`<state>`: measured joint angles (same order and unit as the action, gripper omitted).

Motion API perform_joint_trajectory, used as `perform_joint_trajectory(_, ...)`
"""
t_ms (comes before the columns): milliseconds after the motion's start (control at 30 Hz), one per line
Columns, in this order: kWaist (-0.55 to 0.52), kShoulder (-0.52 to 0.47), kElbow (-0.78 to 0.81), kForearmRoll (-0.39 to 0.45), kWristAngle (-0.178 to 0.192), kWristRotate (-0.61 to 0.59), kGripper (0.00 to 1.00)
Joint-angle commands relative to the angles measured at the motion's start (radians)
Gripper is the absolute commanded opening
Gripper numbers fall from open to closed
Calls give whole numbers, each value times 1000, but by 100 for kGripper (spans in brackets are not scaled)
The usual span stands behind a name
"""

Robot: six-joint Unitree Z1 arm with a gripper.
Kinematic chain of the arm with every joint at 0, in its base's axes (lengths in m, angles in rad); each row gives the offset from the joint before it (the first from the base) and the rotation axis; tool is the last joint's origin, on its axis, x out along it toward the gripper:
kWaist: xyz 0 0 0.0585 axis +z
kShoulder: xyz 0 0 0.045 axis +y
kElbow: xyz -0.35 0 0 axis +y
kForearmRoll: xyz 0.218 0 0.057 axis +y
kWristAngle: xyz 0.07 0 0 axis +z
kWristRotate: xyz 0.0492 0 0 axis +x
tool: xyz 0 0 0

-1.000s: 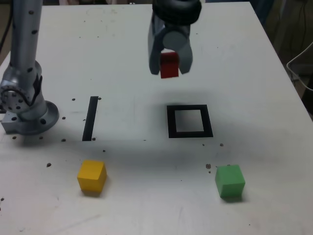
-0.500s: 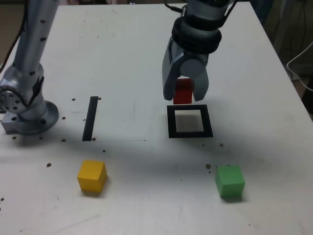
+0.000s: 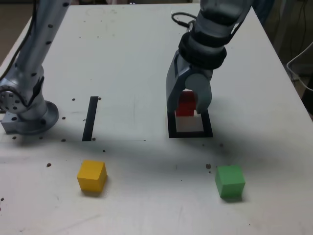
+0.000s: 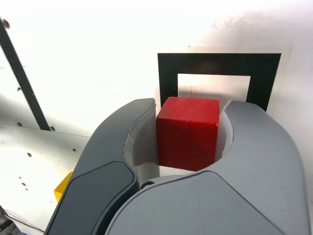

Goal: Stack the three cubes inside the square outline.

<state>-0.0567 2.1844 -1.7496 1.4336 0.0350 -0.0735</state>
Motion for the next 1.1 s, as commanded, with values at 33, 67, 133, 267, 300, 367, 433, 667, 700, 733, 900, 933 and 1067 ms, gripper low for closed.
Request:
perform_joint_trajectory(33, -6, 15, 7, -23, -3, 6, 39)
perform_joint_trajectory(67, -8, 18, 9, -30, -3, 10, 39)
perform_joint_trajectory(133, -11, 23, 13, -47, -4, 22, 39)
perform_joint_trajectory(267, -10, 30, 26, -69, -2, 49, 39)
perform_joint_trajectory(300, -9, 31, 30, -72, 0, 53, 39)
perform_joint_trajectory(367, -7, 30, 36, -75, 5, 56, 39)
perform_joint_trajectory(433, -6, 29, 40, -78, 10, 57, 40)
perform_joint_trajectory(667, -6, 27, 49, -104, 10, 66, 53)
perform_joint_trajectory(700, -6, 27, 51, -108, 9, 71, 57)
perform_joint_trajectory(733, -6, 27, 52, -112, 8, 76, 62)
perform_joint_trajectory(900, -6, 26, 58, -110, 5, 89, 91)
perform_joint_trajectory(933, -6, 26, 59, -107, 4, 88, 94)
perform_joint_trajectory(1067, -6, 26, 59, -103, 4, 86, 99)
